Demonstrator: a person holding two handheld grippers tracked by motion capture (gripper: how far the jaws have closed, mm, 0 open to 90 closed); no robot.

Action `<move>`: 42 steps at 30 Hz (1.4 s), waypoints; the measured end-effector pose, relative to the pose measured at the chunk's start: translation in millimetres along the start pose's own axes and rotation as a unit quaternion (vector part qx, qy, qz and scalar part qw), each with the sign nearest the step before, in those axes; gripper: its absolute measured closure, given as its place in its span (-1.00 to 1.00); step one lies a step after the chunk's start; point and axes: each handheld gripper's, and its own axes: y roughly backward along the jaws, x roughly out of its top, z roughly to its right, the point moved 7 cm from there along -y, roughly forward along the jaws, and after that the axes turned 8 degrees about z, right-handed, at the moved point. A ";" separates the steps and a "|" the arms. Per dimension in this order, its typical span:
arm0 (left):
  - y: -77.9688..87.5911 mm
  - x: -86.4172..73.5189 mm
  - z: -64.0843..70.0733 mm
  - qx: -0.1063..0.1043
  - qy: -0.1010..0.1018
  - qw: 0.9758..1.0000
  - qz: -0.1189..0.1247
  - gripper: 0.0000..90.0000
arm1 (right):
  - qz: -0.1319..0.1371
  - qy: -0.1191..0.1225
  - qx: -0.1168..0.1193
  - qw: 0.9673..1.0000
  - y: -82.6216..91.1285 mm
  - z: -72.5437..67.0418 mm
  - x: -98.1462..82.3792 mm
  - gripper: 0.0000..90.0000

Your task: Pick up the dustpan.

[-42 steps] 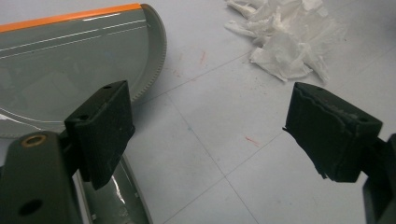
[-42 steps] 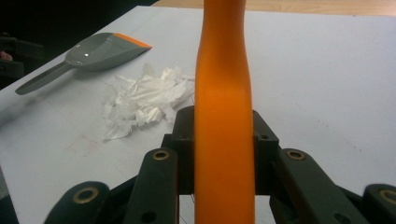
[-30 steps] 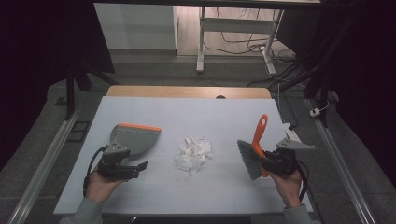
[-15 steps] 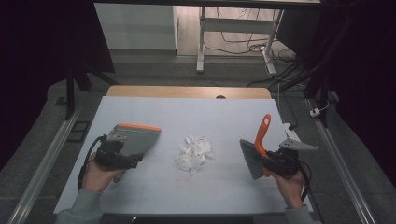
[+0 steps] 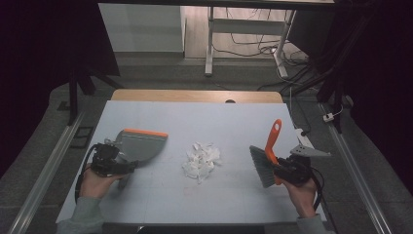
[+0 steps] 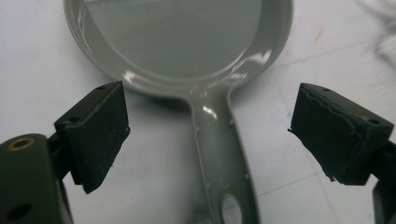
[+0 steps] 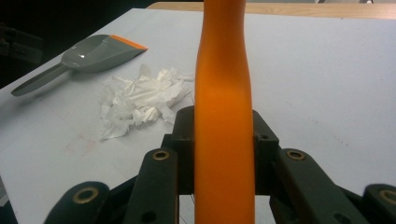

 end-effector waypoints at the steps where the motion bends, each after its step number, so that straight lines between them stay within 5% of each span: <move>1: -2.5 -1.7 -0.4 0.000 0.002 1.000 -0.005 -0.73 | -0.001 0.001 -0.001 1.000 0.1 0.3 -0.1 0.55; 11: -22.3 -12.3 -2.6 0.011 0.017 0.999 -0.041 -0.76 | -0.004 0.001 0.001 1.000 -1.5 -0.1 -1.8 0.55; 19: -30.8 -17.7 -2.0 0.007 0.018 0.999 -0.048 -0.69 | -0.006 0.004 0.004 1.000 -2.7 -1.9 -3.0 0.55; 35: -40.3 -19.9 -6.9 -0.019 0.062 0.998 -0.027 -0.14 | -0.005 0.006 -0.004 1.000 -0.4 -1.8 -2.7 0.55; 42: -39.5 -18.2 -8.1 -0.026 0.065 0.997 -0.012 0.10 | -0.010 0.006 -0.006 1.000 -1.7 -0.9 -4.2 0.55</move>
